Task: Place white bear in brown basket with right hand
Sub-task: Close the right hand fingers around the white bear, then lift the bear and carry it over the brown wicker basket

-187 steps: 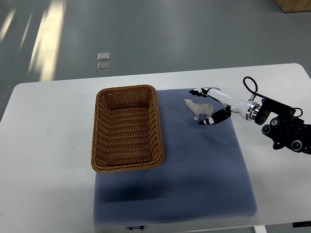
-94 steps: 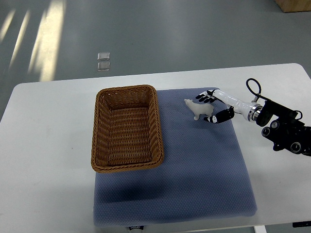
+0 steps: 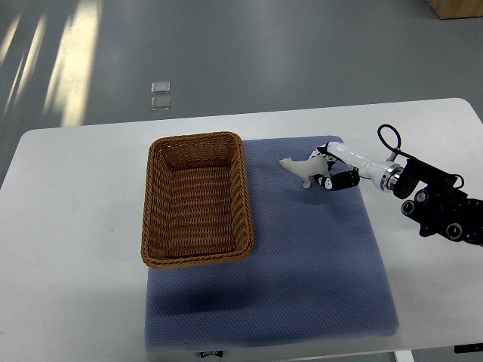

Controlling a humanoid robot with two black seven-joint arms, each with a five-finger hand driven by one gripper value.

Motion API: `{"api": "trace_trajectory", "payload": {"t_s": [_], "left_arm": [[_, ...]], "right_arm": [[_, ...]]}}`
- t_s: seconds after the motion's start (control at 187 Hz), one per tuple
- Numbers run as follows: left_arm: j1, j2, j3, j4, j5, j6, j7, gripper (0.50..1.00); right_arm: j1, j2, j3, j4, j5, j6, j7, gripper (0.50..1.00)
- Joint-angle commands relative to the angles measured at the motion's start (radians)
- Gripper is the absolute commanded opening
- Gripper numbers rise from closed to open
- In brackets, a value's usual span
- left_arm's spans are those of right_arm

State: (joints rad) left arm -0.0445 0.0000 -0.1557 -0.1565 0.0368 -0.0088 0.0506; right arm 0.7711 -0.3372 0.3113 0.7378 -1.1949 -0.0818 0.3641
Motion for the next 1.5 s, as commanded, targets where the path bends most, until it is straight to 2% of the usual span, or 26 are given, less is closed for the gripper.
{"api": "trace_trajectory", "payload": {"t_s": [0.0, 0.358, 0.979, 1.492], "left_arm": [[0.0, 0.0, -0.001, 0.0, 0.0, 0.0, 0.0, 1.0], [0.0, 0.0, -0.002, 0.0, 0.0, 0.0, 0.0, 1.0], [0.0, 0.0, -0.002, 0.0, 0.0, 0.0, 0.0, 1.0], [0.0, 0.0, -0.002, 0.0, 0.0, 0.001, 0.0, 1.0]], "right_arm": [[-0.004, 0.009, 0.0, 0.0, 0.0, -0.021, -0.001, 0.5], [0.004, 0.006, 0.005, 0.012, 0.014, -0.059, 0.001, 0.5], [0.022, 0.015, 0.051, 0.041, 0.132, -0.053, -0.001, 0.5], [0.132, 0.04, 0.051, 0.055, 0.221, -0.039, -0.004, 0.5]]}}
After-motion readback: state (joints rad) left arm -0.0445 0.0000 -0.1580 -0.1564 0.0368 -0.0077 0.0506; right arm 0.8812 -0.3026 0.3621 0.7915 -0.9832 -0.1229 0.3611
